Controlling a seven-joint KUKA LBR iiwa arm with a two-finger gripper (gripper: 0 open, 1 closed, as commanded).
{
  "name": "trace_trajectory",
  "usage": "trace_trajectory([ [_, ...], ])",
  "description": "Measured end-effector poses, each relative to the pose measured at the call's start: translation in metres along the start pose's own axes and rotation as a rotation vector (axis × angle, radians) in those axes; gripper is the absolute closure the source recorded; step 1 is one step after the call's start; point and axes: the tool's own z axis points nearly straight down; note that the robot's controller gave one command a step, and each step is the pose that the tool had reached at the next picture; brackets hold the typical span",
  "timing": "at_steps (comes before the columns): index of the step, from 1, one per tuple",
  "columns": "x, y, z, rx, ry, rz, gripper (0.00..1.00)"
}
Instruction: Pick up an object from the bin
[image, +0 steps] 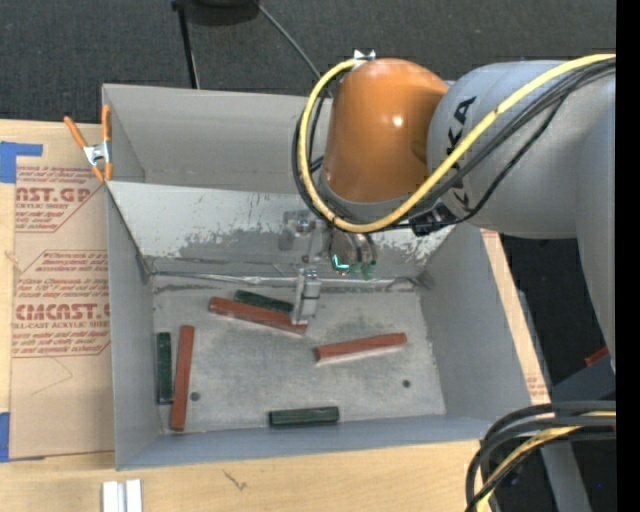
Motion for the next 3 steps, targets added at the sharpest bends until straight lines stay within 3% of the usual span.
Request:
trace_trajectory([
  [1,0.002,0.0,0.04,0.0,-0.005,-0.082,0.0],
  [2,0.003,0.015,0.114,0.0,-0.004,-0.096,0.0],
  [3,0.004,0.016,0.145,-0.002,-0.006,-0.159,1.0],
])
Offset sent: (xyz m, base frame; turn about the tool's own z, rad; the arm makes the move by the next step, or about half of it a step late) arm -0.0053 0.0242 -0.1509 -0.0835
